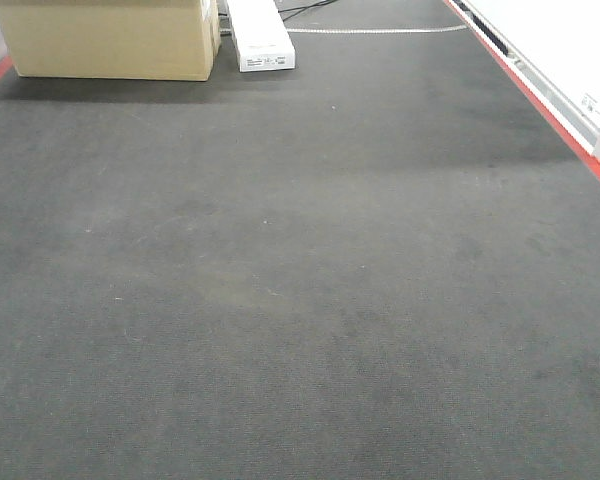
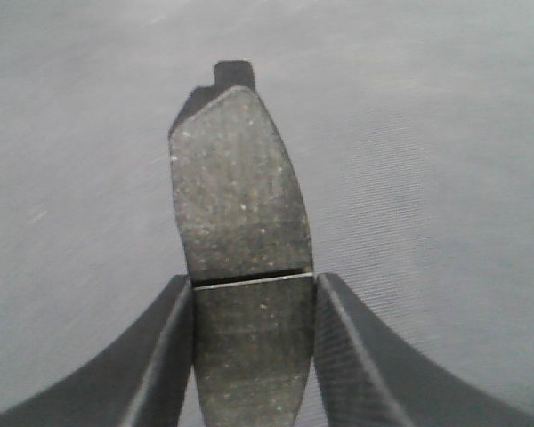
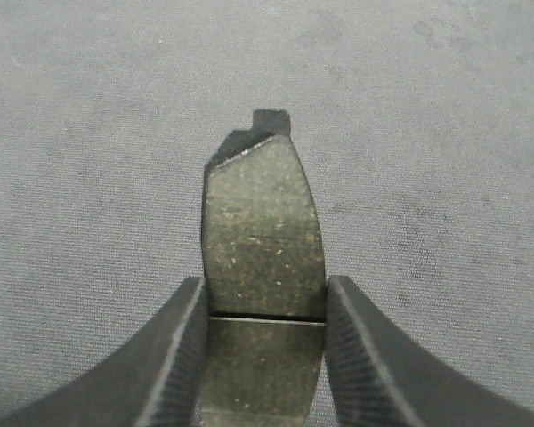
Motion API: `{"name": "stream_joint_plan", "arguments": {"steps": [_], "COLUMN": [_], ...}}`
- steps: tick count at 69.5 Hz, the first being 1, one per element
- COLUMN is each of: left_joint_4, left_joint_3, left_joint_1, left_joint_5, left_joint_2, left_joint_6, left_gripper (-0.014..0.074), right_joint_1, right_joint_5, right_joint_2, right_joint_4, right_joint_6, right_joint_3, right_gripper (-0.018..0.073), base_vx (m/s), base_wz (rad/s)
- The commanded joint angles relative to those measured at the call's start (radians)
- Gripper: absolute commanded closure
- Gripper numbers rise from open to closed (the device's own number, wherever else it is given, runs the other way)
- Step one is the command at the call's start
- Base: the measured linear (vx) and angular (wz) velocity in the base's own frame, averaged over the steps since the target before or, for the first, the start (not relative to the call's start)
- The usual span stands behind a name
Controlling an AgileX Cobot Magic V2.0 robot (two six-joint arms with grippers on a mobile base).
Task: Move and align brake pads A on conveyor
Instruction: 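Drive up to the black conveyor belt holding pads in both grippers, then lower the left gripper with its brake pad onto the belt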
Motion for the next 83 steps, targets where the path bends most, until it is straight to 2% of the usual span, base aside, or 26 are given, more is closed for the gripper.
{"name": "stream_joint_plan", "arguments": {"steps": [1,15,22,26,33,49,62,68,73,77,83], "left_joint_4": [-0.16,-0.536,-0.713,-0.793,-0.838,-0.839,-0.839,-0.832,-0.794,-0.739,-0.596], "left_joint_3": [-0.063,-0.131,-0.165,-0.192,-0.244,-0.372,-0.424,-0.44,-0.458,-0.479,-0.523], "left_joint_1": [-0.006,-0.006,-0.006,-0.006,-0.007,-0.022,-0.148,-0.21,-0.242,-0.258,-0.263], "left_joint_5": [-0.098,-0.094,-0.076,-0.064,-0.027,0.018,-0.101,-0.18,-0.236,-0.261,-0.252], "left_joint_2": [0.057,0.22,0.301,0.355,0.435,0.613,0.736,0.797,0.841,0.886,0.957], "left_joint_6": [0.142,0.508,0.637,0.7,0.748,0.747,0.736,0.65,0.567,0.472,0.298], "left_gripper": [0.0422,0.0422,0.0422,0.0422,0.0422,0.0422,0.0419,0.0419,0.0417,0.0416,0.0414], "right_joint_1": [-0.005,-0.005,-0.005,-0.005,-0.005,-0.005,-0.005,-0.005,-0.005,-0.005,-0.005], "right_joint_5": [-0.082,-0.082,-0.082,-0.082,-0.082,-0.082,-0.082,-0.082,-0.082,-0.082,-0.082], "right_joint_2": [0.001,0.001,0.001,0.001,0.001,0.001,0.001,0.001,0.001,0.001,0.001], "right_joint_4": [0.0,0.0,0.0,0.0,0.0,0.0,0.0,0.0,0.0,0.0,0.0], "right_joint_6": [-0.01,-0.01,-0.01,-0.01,-0.01,-0.01,-0.01,-0.01,-0.01,-0.01,-0.01], "right_joint_3": [-0.031,-0.031,-0.031,-0.031,-0.031,-0.031,-0.031,-0.031,-0.031,-0.031,-0.031], "right_gripper": [0.0372,0.0372,0.0372,0.0372,0.0372,0.0372,0.0372,0.0372,0.0372,0.0372,0.0372], "base_vx": [0.0,0.0,0.0,0.0,0.0,0.0,0.0,0.0,0.0,0.0,0.0], "base_wz": [0.0,0.0,0.0,0.0,0.0,0.0,0.0,0.0,0.0,0.0,0.0]}}
